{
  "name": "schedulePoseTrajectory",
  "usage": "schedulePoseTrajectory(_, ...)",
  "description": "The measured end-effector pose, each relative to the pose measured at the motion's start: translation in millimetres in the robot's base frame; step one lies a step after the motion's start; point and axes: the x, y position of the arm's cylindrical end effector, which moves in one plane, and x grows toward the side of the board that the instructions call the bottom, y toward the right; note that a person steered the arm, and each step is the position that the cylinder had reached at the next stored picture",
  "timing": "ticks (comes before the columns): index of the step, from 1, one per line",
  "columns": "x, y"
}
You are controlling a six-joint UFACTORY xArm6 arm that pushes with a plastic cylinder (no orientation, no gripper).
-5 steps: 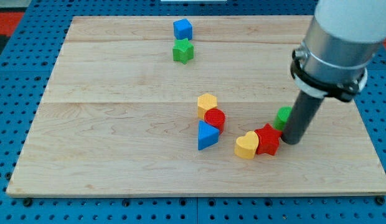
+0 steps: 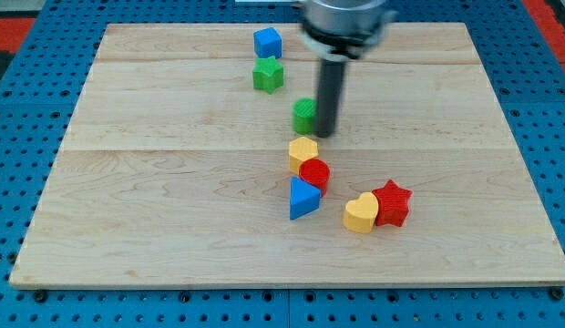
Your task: Slide the green circle slightly down towards the center
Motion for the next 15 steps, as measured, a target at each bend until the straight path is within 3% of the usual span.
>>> schedulePoseTrajectory(1, -27, -32)
schedulePoseTrajectory(2, -14, -16)
schedulePoseTrajectory(4, -74, -44)
schedulePoseTrajectory(6, -77, -35)
schedulePoseTrajectory(7, -48, -26)
schedulePoseTrajectory(8, -12, -76)
schedulePoseTrajectory(9, -58, -121)
schedulePoseTrajectory(10, -87, -105)
schedulePoseTrajectory(12, -63, -65)
schedulePoseTrajectory(13, -44, -88)
schedulePoseTrajectory(14, 4, -64)
schedulePoseTrajectory(15, -8, 16)
